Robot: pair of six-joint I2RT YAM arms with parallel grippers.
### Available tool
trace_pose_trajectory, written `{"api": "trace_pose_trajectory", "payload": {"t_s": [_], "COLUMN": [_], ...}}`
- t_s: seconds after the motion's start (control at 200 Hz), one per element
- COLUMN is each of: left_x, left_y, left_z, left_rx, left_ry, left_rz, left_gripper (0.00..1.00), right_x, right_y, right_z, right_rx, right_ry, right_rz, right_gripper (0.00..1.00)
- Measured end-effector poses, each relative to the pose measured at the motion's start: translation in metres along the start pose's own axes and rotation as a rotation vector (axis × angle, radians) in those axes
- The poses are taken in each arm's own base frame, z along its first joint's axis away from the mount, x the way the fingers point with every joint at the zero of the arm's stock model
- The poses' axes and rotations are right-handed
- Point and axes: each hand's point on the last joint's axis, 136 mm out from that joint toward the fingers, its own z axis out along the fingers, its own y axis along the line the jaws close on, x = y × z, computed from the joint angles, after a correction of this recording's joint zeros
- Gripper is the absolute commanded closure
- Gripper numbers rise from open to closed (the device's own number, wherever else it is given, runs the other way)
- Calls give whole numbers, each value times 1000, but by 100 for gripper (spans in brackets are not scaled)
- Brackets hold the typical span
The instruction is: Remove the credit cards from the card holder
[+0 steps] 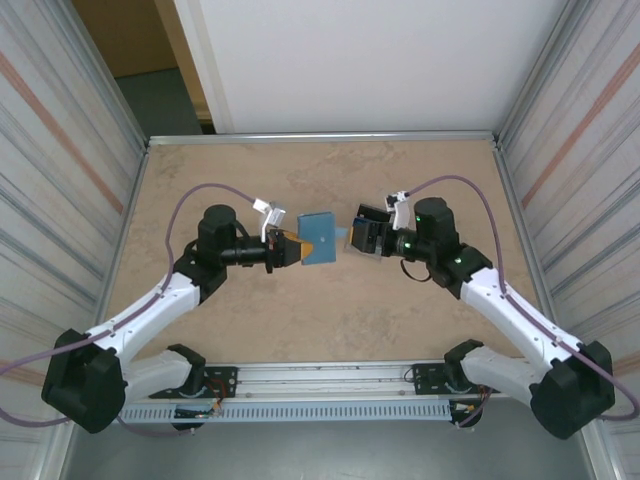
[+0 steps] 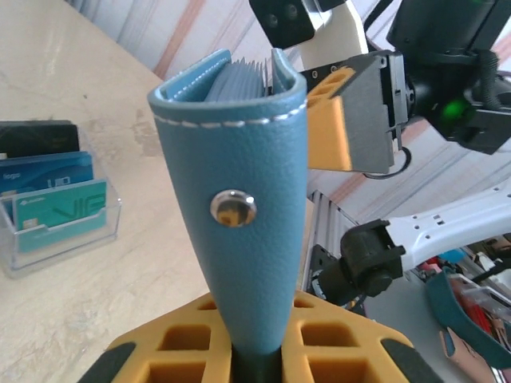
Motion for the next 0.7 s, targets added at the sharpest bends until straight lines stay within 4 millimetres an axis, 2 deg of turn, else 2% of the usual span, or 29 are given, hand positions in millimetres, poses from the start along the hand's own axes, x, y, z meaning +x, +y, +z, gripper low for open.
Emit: {"api": "trace_pose_trajectory", "payload": {"t_s": [0.125,0.195,0.336,0.586,0.702], "left_x": [-2,-1,1,0,0], "left_y": [-6,-10,-14,-16,-16], "left_z": [0,0,-1,-1,-1], "left_rx": [28,44,67,79,79], "left_ry": [9,16,29,31,30], "left_rz": [18,23,23,25,25], "left_gripper": [100,100,100,100,100], "right_x": [-2,-3,0,20,19], "right_y": [28,37,46,59,57], "right_z": [-11,-14,-13,3,14], "right_rx": [-118,-157,-210,-260,-249], "right_ry": [-12,-17,3,87,107], "right_rz": [-76,-101,-128,-176,-175], "right_gripper": [16,12,2,0,0]}}
